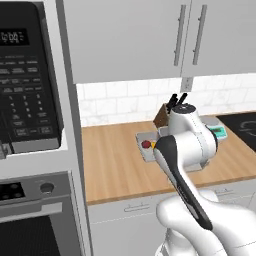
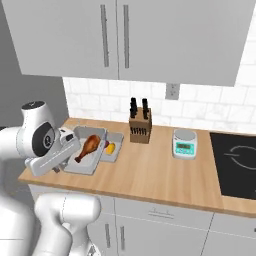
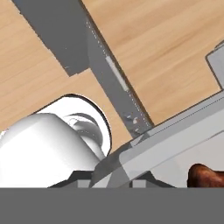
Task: Take the meat container that has the chicken drumstick and place it on the second highest rack of the freezer. Then take the vegetable container that has the corn and tomato and place it on the highest rack of the freezer.
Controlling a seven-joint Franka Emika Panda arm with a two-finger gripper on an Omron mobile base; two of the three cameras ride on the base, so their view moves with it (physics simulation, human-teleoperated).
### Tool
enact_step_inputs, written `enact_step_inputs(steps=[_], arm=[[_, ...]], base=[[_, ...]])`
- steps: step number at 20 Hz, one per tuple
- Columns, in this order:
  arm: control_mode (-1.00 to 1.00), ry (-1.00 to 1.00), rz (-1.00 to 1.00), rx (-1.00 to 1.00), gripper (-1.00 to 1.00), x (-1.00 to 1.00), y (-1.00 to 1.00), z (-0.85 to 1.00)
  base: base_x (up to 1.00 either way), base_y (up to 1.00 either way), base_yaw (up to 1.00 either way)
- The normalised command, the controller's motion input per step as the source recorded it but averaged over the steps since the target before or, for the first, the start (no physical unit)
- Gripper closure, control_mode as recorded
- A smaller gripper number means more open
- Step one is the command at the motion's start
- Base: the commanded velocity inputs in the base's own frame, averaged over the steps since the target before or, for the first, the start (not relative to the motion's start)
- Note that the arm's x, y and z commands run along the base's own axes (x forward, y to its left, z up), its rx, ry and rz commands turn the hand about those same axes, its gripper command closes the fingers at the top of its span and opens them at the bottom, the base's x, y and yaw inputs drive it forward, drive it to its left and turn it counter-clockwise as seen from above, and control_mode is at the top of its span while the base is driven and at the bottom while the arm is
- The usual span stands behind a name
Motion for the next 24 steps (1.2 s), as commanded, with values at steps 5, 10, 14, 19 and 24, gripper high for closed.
enact_step_inputs(steps=[5,10,14,19,24], arm=[[1.0,0.0,0.0,0.0,1.0,0.0,0.0,0.0],[1.0,0.0,0.0,0.0,1.0,0.0,0.0,0.0],[1.0,0.0,0.0,0.0,1.0,0.0,0.0,0.0],[1.0,0.0,0.0,0.0,1.0,0.0,0.0,0.0],[1.0,0.0,0.0,0.0,1.0,0.0,0.0,0.0]], base=[[-1.0,0.42,0.04],[-0.87,0.9,0.11],[-0.42,1.0,0.19],[-0.2,1.0,0.28],[-0.12,1.0,0.31]])
